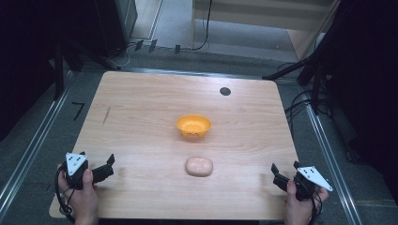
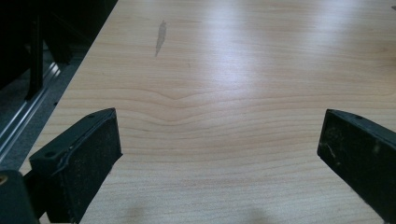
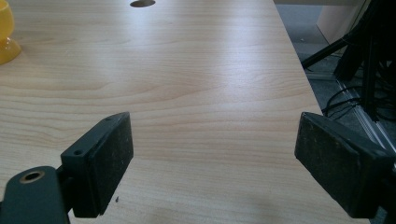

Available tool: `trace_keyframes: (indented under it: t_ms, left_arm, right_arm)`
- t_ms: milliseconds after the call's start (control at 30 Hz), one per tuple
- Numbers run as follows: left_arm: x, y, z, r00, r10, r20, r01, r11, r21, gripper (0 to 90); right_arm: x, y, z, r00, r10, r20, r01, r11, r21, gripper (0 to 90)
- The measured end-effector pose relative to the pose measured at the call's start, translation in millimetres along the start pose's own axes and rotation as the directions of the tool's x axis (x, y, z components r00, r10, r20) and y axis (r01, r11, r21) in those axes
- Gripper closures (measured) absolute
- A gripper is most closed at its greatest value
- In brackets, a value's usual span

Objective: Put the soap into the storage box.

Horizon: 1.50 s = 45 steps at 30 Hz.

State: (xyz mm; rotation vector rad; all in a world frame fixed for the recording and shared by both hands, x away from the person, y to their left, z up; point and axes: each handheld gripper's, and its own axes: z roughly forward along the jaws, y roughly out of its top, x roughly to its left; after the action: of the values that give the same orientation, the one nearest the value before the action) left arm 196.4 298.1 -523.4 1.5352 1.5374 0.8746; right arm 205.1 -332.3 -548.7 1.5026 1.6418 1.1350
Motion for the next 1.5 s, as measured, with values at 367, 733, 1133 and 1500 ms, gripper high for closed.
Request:
trace_keyframes:
  t_ms: [367,733,1133,1500]
  left_arm:
    - [1.7,-0.4,-0.9,0.9999,-0.015,0.006,0.015,0.9999,-0.006,0.1]
    - [2.3,-0.6,-1.4,0.9997,-0.025,0.004,0.025,0.9996,-0.013,0.1]
    - [2.4,-0.5,-1.3,0.9997,-0.022,0.006,0.022,0.9997,-0.008,0.1]
    - [2.1,-0.3,-1.0,0.9998,-0.018,0.007,0.018,0.9998,-0.005,0.1]
  right_arm:
    - [2.7,10.0,6.2,0.9982,-0.043,-0.042,0.047,0.996,0.082,27.6]
    - [35.5,29.3,27.4,0.9417,-0.225,-0.250,0.275,0.944,0.184,30.1]
    - [67.0,36.6,33.7,0.8253,-0.305,-0.475,0.445,0.869,0.216,26.2]
    - [91.3,44.4,51.3,0.7023,-0.363,-0.612,0.571,0.801,0.180,30.8]
